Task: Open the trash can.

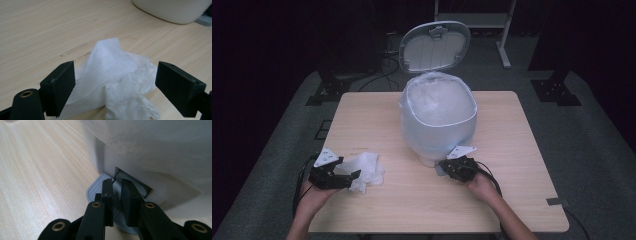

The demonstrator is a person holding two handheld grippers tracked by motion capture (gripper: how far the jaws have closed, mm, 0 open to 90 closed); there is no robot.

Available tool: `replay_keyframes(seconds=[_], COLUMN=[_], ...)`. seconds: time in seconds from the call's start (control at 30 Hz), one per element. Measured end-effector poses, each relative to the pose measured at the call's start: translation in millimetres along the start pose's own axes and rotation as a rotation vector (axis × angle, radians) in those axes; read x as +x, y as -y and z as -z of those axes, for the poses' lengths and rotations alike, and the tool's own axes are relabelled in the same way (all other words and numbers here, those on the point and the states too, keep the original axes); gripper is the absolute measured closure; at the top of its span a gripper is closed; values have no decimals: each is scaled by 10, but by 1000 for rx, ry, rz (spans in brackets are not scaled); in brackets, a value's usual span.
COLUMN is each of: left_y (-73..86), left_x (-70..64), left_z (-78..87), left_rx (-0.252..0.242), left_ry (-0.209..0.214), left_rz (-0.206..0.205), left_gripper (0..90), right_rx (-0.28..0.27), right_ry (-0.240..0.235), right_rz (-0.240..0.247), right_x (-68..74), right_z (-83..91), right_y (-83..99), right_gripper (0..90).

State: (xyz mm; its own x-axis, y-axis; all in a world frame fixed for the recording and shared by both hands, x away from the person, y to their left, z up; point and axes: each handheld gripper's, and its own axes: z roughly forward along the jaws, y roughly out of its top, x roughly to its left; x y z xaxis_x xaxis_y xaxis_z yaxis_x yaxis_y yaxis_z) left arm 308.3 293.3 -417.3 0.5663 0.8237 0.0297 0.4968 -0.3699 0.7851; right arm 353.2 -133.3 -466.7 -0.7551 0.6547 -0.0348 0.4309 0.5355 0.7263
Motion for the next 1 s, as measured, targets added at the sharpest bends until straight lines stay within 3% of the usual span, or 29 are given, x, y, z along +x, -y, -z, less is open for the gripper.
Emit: replay_keyframes(seconds=[0.2,0.27,0.43,0.77,1.0], left_y=[-45,-44,-17,-65,-98], left_x=[163,223,303,265,224], left_z=[18,10,-69,-306,-470], left_rx=[11,15,54,133,178], left_ry=[-15,-6,-1,15,16], left_rz=[24,30,65,89,68], left_gripper=[159,216,217,230,298], right_rx=[-3,-1,-2,-5,-5], right_ry=[-4,-4,-5,-7,-10], right_rz=[-2,-1,-1,-2,-4], right_x=[1,-1,-3,-7,-10], right_z=[0,0,0,0,0], right_y=[1,0,1,6,6], right_gripper=[801,801,801,801,800])
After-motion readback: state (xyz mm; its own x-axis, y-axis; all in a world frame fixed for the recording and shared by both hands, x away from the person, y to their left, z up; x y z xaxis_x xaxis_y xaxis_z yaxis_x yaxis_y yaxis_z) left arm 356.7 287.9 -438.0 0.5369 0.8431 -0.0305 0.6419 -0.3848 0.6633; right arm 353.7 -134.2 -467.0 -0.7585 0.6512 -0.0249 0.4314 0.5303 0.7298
